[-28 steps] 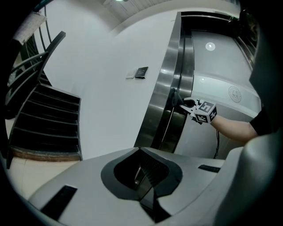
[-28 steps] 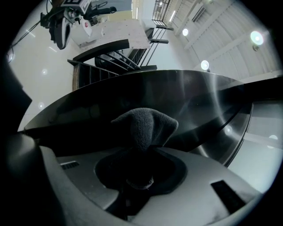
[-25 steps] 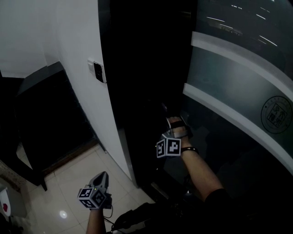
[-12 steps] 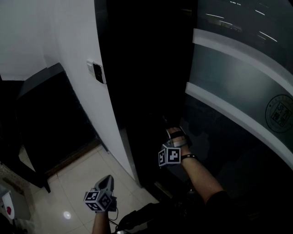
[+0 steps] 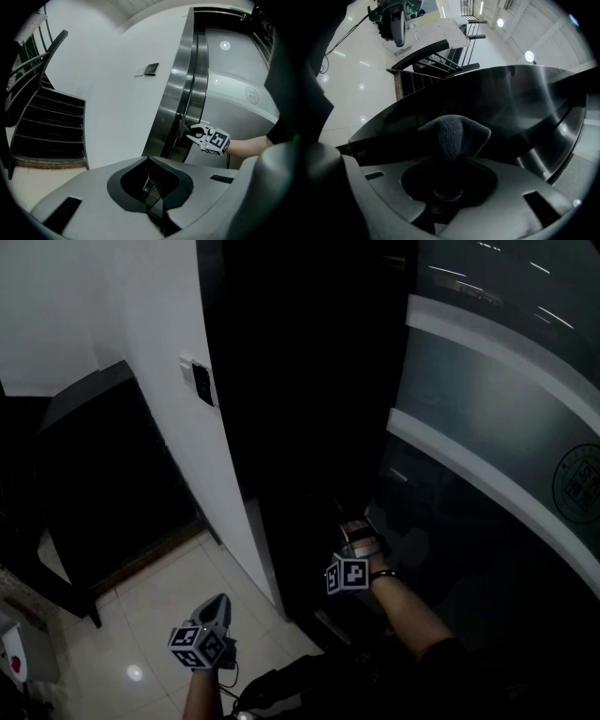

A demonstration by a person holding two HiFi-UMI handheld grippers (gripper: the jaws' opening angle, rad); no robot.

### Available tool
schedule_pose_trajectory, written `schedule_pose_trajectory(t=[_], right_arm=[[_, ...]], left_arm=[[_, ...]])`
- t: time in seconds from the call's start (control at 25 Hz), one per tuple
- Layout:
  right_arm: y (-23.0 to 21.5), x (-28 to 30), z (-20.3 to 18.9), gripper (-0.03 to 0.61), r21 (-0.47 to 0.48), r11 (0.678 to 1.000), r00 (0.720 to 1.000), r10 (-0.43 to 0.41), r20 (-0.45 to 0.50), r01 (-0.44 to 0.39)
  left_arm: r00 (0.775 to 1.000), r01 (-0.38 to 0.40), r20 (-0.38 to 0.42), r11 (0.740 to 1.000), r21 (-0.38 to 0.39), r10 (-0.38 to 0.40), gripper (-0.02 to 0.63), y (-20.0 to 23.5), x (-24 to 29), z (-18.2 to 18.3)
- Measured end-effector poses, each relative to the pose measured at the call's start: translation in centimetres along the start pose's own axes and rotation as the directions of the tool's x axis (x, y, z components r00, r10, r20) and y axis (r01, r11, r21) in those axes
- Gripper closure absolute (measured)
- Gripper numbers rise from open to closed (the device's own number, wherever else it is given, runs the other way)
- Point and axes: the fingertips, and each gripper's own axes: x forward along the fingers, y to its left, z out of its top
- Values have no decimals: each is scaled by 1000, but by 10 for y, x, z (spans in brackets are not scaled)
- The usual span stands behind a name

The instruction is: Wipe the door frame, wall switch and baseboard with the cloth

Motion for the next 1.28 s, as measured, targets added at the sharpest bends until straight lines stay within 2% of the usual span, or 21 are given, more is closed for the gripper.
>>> schedule_pose_trajectory(t=[0.48, 0.76, 0.96, 1.28], right_arm=[[76, 8, -14, 483, -26, 987, 987, 158, -37, -159], [99, 14, -19, 483, -39, 976, 976, 212, -51, -214], [126, 13, -19, 483, -65, 955, 957, 284, -61, -288], [162, 13, -17, 483, -66, 931, 932, 354, -72, -359]], left_arm=[[1000, -30, -9, 1000, 2, 30, 623, 8, -3, -2], [999, -53, -1, 999, 4, 53, 623, 15, -2, 2], [997, -72, -15, 997, -5, 72, 623, 19, -6, -1], [997, -82, 2, 996, -28, 82, 623, 24, -10, 4]])
